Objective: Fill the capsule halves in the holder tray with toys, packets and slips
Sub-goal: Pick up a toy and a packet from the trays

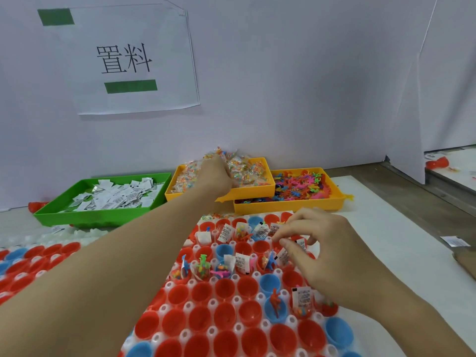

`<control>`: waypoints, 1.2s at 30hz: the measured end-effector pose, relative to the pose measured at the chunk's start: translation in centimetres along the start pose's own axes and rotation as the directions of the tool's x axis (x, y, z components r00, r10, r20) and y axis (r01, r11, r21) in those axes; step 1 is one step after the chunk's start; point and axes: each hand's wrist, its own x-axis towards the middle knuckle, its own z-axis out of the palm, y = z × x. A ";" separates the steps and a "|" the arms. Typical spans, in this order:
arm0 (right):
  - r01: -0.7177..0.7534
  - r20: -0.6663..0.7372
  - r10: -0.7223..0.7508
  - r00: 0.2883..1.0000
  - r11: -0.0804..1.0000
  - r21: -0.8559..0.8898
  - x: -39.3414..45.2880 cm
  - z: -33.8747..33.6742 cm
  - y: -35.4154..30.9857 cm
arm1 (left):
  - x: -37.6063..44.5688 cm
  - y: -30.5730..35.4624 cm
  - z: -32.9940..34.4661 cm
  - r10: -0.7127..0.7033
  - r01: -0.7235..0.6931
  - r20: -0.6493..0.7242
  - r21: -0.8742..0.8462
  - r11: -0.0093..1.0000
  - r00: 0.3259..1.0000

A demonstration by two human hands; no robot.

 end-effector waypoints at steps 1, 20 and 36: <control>-0.001 -0.004 0.001 1.000 1.000 0.005 0.0 0.0 0.0 | -0.1 0.0 0.0 0.002 -0.003 -0.026 -0.043 0.999 1.000; 0.011 -0.070 0.006 0.998 0.971 0.241 -0.4 0.2 -1.8 | -15.9 -0.6 -4.8 0.097 -0.048 -0.002 -0.882 0.469 0.995; -0.008 -0.023 0.017 1.000 0.941 0.340 -0.8 1.1 -3.6 | -21.8 -1.7 -4.4 0.273 -0.096 0.075 -0.821 0.562 0.959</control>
